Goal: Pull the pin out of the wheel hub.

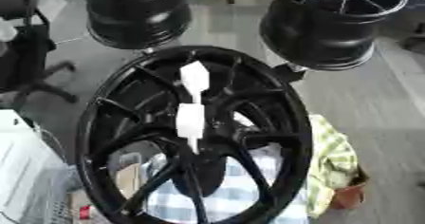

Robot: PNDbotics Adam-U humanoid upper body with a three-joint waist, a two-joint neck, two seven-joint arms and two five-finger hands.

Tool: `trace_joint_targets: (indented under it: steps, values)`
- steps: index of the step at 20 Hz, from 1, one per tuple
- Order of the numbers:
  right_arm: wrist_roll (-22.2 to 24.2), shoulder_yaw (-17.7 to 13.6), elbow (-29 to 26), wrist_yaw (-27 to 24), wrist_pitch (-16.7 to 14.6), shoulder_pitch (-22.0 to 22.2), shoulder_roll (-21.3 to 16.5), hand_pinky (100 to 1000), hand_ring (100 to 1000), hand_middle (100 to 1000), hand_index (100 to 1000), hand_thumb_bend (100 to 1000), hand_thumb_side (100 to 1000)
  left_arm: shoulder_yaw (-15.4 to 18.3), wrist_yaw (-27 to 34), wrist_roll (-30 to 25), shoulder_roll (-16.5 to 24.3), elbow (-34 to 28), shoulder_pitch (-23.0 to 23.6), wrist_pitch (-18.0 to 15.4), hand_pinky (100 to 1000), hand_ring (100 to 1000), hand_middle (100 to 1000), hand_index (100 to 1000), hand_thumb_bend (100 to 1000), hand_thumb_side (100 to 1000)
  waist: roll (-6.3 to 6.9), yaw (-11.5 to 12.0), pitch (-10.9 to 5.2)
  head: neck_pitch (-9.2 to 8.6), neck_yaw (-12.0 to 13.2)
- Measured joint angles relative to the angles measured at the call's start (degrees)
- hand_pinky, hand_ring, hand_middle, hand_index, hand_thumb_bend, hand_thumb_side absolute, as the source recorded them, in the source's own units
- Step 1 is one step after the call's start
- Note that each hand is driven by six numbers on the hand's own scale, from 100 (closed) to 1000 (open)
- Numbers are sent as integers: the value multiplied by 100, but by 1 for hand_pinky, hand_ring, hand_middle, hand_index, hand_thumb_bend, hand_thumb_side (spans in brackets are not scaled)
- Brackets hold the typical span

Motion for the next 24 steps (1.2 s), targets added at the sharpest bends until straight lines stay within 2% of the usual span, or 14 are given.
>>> trace_joint_targets:
  steps: [6, 14, 20, 24]
  values:
    - [16, 29, 0, -2, 17, 0, 0, 770, 605, 589, 723, 308, 329, -411, -28, -184, -1, -1, -367, 303, 786, 736, 648, 818, 304, 417, -1, -3, -3, 0, 27]
    - [26, 69, 1, -39, 25, 0, 0, 770, 603, 588, 723, 305, 332, -1335, -338, -579, -257, -1, -1108, 915, 790, 744, 655, 842, 333, 436, 40, -19, -4, -2, 54]
    - [33, 72, 2, -54, 18, 0, 0, 770, 603, 587, 722, 301, 336, -1940, -514, -488, -554, -1, -1437, 1604, 782, 738, 650, 844, 328, 452, 52, -31, -4, -10, 65]
    - [34, 75, 5, -79, 17, 2, 0, 770, 602, 587, 722, 298, 339, -2216, -569, -395, -622, -1, -1481, 1830, 783, 747, 674, 859, 335, 463, 64, -33, 1, -13, 62]
